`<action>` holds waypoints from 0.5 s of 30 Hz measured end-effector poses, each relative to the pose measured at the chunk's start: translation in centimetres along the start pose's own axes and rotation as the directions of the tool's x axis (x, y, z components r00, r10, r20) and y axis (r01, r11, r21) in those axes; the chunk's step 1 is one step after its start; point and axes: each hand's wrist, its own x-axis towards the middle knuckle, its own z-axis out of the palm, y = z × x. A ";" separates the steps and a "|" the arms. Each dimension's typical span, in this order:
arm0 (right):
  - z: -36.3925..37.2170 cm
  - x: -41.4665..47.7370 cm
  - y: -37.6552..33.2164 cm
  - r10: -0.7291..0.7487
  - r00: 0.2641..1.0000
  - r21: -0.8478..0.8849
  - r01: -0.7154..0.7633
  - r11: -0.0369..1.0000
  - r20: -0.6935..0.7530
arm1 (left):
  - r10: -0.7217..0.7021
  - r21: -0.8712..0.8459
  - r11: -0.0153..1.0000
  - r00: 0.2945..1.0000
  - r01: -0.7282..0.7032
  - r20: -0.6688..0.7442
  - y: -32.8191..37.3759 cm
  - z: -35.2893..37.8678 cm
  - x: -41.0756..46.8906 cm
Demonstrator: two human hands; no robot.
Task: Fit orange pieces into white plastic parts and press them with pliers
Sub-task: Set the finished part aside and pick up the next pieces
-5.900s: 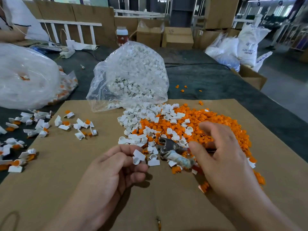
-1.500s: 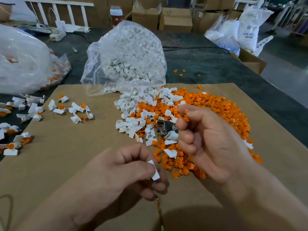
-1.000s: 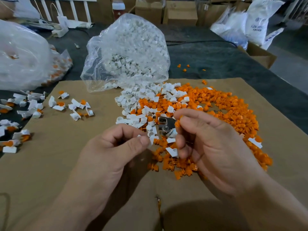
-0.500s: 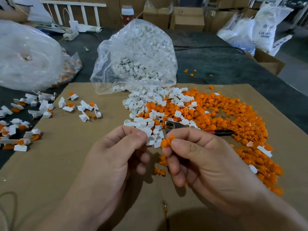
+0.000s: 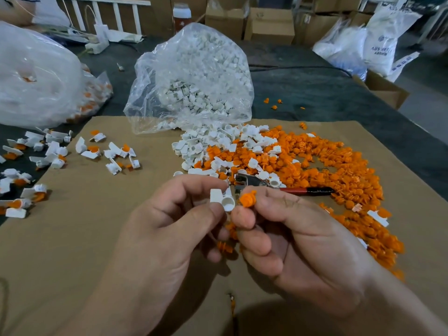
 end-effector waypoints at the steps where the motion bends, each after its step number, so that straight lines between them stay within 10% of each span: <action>1: -0.1 0.0 0.0 -0.007 1.000 -0.003 0.007 1.000 -0.003 | 0.005 0.006 1.000 1.000 -0.005 -0.015 0.0 0.0 0.0; 8: -0.1 -0.2 0.5 -0.204 0.964 -0.378 0.127 0.917 -0.170 | -0.003 0.083 0.996 0.998 0.008 -0.055 0.2 0.3 -0.2; 11: 0.4 -0.8 1.0 -0.454 0.868 -0.809 0.113 0.577 -0.202 | 0.009 0.128 0.992 0.999 -0.004 -0.045 0.1 0.2 -0.2; 15: 0.8 -1.2 1.3 -0.621 0.759 -0.980 0.132 -0.146 0.195 | 0.005 0.207 0.978 0.998 0.007 -0.056 0.1 0.0 -0.4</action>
